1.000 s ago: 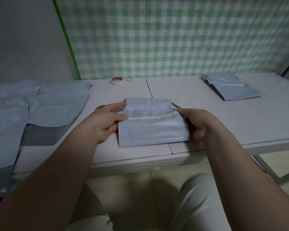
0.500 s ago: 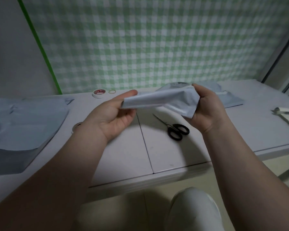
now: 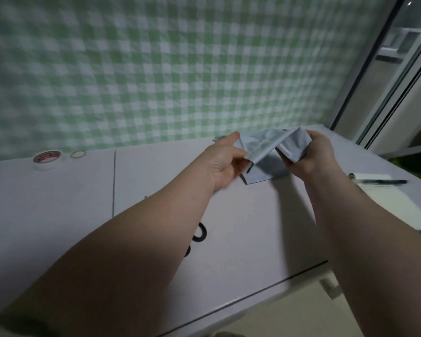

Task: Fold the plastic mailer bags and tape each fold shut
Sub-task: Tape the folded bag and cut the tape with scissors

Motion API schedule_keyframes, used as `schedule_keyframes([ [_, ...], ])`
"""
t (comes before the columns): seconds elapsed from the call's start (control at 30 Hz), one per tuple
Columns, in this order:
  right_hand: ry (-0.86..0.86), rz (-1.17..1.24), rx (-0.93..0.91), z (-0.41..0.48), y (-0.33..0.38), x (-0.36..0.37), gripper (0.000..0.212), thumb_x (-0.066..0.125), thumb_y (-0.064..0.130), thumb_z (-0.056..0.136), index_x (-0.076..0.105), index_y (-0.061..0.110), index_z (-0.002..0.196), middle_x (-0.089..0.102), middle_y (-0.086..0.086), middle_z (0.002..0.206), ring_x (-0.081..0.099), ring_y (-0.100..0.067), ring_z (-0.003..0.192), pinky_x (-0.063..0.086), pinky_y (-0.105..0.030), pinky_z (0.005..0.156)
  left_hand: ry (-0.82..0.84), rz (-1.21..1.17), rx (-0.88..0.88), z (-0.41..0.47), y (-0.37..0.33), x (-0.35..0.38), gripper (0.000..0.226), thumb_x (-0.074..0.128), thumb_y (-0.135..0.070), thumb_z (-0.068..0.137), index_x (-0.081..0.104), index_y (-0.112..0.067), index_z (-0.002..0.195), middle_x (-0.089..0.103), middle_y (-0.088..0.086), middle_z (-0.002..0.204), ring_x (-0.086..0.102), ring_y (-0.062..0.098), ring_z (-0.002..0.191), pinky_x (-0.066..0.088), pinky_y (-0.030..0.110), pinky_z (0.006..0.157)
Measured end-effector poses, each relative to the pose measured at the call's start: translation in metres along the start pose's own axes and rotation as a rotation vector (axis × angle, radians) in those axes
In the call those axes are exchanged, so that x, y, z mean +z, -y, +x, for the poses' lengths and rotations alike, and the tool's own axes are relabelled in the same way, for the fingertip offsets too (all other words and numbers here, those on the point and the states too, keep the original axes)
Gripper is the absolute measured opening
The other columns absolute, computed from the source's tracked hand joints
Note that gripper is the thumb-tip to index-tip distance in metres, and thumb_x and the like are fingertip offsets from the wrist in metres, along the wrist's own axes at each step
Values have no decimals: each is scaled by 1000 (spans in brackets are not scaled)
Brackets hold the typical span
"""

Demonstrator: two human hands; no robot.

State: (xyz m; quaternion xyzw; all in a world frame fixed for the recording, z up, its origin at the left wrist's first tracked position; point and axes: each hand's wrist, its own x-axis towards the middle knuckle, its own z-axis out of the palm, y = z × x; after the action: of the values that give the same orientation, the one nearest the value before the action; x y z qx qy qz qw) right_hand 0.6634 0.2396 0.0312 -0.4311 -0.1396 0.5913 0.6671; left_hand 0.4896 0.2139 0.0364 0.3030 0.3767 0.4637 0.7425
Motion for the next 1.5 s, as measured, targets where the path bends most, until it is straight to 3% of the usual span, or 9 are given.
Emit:
schedule_keyframes([
  [0.2,-65,-101,-13,49,3,-15,29,40,14,93,60,3,111,62,-7,122,65,-27,88,58,-28,66,-10,84,-46,50,16,9,66,38,17,90,37,-19,145,39,12,146,58,18,81,54,21,50],
  [0.3,-171,-266,-45,70,1,-22,32,48,12,89,63,-2,113,62,-17,123,64,-31,103,56,-38,85,-35,212,-69,61,21,7,65,40,17,90,38,-17,144,47,12,135,60,20,92,57,24,63],
  [0.4,-279,-904,-126,73,3,-23,24,52,9,89,62,5,110,59,-15,122,57,-29,111,49,-35,93,-56,389,-49,64,22,8,66,43,18,89,37,-16,144,47,8,133,59,23,104,57,25,64],
  [0.53,-335,-1615,-279,64,16,-26,13,51,11,92,58,1,88,52,-16,97,55,-33,99,37,-28,73,-89,479,-25,63,22,7,64,47,18,87,38,-12,143,47,10,136,60,22,97,56,24,63],
  [0.9,-408,-2272,-336,49,4,-23,27,45,6,92,59,7,115,57,-10,116,55,-29,109,37,-30,78,-123,830,-39,61,24,5,64,53,13,86,37,-11,144,48,14,132,58,20,62,57,26,59],
  [1.0,-420,-2283,-539,50,-1,-15,27,41,11,94,53,10,118,55,-11,120,48,-28,114,38,-34,86,-163,1303,52,59,23,7,32,58,2,84,57,-7,115,63,18,110,66,33,89,55,36,82],
  [1.1,-260,-2048,-710,54,-14,-2,26,37,18,96,52,8,114,54,-14,120,47,-31,113,37,-36,87,-274,1740,306,58,26,6,34,60,-20,87,54,-11,119,39,14,137,45,30,119,41,33,87],
  [1.3,55,-1901,-494,67,-58,-1,68,32,46,97,17,3,147,12,-15,156,16,-32,142,20,-46,113,-168,1990,190,70,42,-11,68,29,-53,96,-1,-27,152,-10,-2,159,-9,28,146,2,57,113],
  [1.5,32,-1920,-456,71,-64,-3,78,26,55,96,-4,8,151,-10,-10,159,-2,-28,147,6,-45,117,-81,1962,123,81,42,-23,71,21,-58,95,-17,-31,149,-11,7,159,-10,21,147,-6,58,113],
])
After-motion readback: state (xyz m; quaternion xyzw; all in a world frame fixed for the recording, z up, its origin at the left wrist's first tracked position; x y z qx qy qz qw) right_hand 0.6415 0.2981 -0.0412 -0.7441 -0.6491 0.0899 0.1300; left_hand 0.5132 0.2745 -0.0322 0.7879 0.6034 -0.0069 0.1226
